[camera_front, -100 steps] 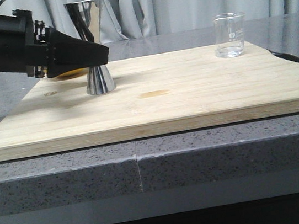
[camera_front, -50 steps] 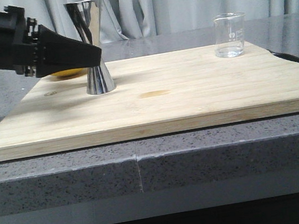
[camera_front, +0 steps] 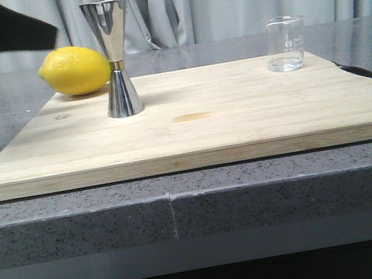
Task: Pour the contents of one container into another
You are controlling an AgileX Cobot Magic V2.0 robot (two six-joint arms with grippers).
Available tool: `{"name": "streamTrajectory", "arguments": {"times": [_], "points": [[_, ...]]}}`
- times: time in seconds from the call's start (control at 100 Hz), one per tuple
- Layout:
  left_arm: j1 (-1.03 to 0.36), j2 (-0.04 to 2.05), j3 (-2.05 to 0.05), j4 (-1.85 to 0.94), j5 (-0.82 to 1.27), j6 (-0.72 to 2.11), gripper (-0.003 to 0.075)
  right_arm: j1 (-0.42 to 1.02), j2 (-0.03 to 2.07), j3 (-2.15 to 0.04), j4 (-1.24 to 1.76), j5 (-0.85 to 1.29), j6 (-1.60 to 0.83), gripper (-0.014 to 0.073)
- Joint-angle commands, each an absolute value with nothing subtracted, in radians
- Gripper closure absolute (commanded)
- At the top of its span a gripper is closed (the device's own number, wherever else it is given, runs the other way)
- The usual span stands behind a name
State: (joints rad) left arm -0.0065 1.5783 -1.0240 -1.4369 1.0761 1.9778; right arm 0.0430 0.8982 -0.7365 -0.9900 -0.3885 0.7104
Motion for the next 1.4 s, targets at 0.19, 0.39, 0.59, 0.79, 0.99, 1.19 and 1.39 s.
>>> {"name": "streamTrajectory", "arguments": {"times": [0.19, 0.39, 0.59, 0.79, 0.99, 1.19, 1.39], "points": [[0.136, 1.319, -1.048, -1.547, 0.906, 1.780, 0.0297, 0.039, 0.863, -0.762, -0.941, -0.195, 0.711, 0.0134], [0.155, 1.130, -1.048, -1.574, 0.663, 1.706, 0.0299, 0.039, 0.793, -0.762, -0.933, -0.094, 0.711, 0.0134], [0.155, 0.977, -1.032, -1.576, 0.486, 1.598, 0.0302, 0.039, 0.725, -0.774, -0.925, 0.107, 0.711, 0.0134], [0.155, 0.834, -0.913, -1.581, 0.353, 1.573, 0.0385, 0.039, 0.640, -0.772, -0.925, 0.174, 0.711, 0.0136], [0.155, 0.696, -0.740, -1.602, 0.294, 1.573, 0.0426, 0.039, 0.575, -0.767, -0.941, 0.268, 0.708, 0.0262], [0.155, 0.620, -0.637, -1.622, 0.256, 1.573, 0.0496, 0.039, 0.532, -0.759, -0.942, 0.271, 0.693, 0.0461], [0.155, 0.560, -0.582, -1.621, 0.272, 1.593, 0.0741, 0.039, 0.433, -0.655, -0.942, 0.210, 0.678, 0.0641]]}}
